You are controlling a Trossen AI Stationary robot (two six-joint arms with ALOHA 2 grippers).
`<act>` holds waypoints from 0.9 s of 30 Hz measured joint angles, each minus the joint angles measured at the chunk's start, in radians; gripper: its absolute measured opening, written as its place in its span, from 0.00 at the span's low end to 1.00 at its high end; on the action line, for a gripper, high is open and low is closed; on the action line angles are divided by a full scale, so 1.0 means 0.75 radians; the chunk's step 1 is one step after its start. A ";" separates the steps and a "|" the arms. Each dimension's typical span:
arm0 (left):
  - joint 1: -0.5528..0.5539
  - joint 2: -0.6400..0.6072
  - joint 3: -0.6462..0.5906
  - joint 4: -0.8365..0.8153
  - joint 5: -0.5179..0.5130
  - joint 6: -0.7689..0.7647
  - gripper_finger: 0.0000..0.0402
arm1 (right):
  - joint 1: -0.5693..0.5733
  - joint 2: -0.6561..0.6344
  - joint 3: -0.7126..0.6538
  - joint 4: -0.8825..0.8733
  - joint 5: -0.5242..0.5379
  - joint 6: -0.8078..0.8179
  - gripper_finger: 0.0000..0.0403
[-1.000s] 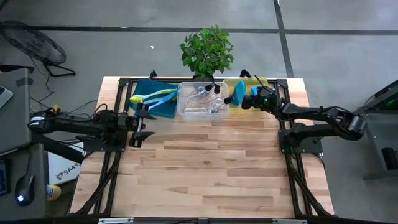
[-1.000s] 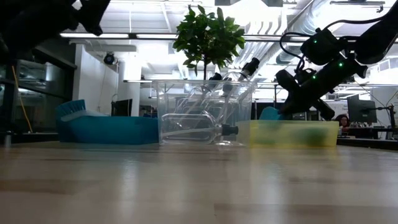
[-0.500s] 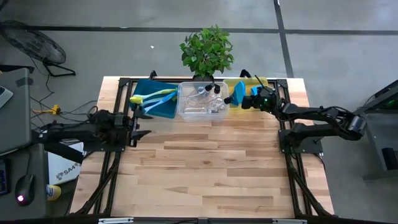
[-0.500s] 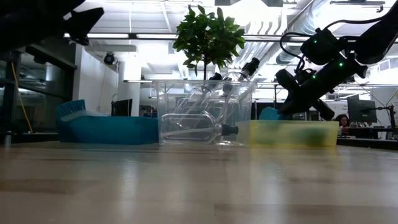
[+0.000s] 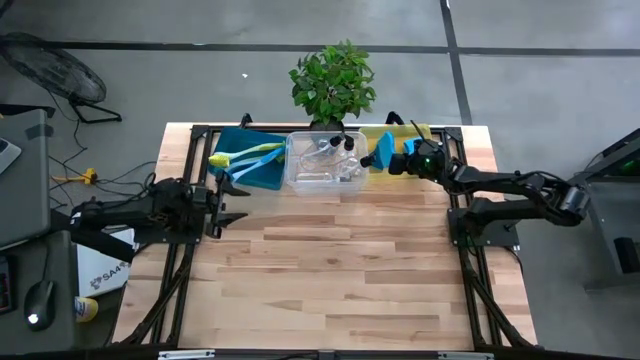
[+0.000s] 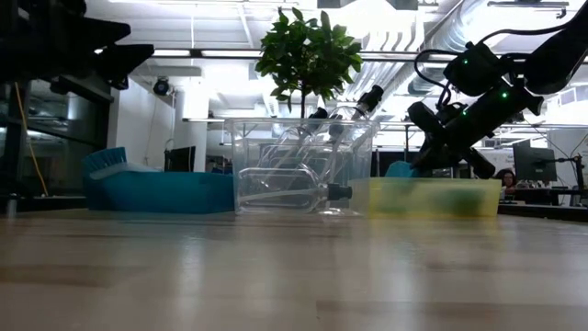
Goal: Pick & Place Kitchen Sink Supplies
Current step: Put the light blue sponge into the yellow bin, then return to Home Position
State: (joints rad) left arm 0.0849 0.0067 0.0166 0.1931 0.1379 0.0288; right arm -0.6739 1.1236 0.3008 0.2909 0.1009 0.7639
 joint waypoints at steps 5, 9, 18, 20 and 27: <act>0.000 -0.001 0.001 -0.023 0.000 -0.015 0.64 | 0.000 -0.007 0.000 0.006 -0.008 0.004 0.20; 0.000 0.000 0.001 -0.027 0.000 -0.025 0.64 | 0.000 -0.059 -0.001 0.003 -0.023 0.004 0.29; 0.000 0.000 0.001 -0.095 -0.003 -0.051 0.64 | 0.010 -0.339 -0.001 -0.014 -0.177 -0.042 0.38; 0.000 0.000 0.001 -0.103 -0.003 -0.065 0.64 | 0.049 -0.409 -0.001 -0.037 -0.204 -0.059 0.38; 0.000 0.000 0.001 -0.166 -0.003 -0.115 0.64 | 0.404 -0.601 -0.002 -0.058 0.056 -0.204 0.38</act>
State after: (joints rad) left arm 0.0849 0.0067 0.0174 0.0683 0.1360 -0.0578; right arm -0.3709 0.6728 0.2996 0.2470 0.1430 0.6108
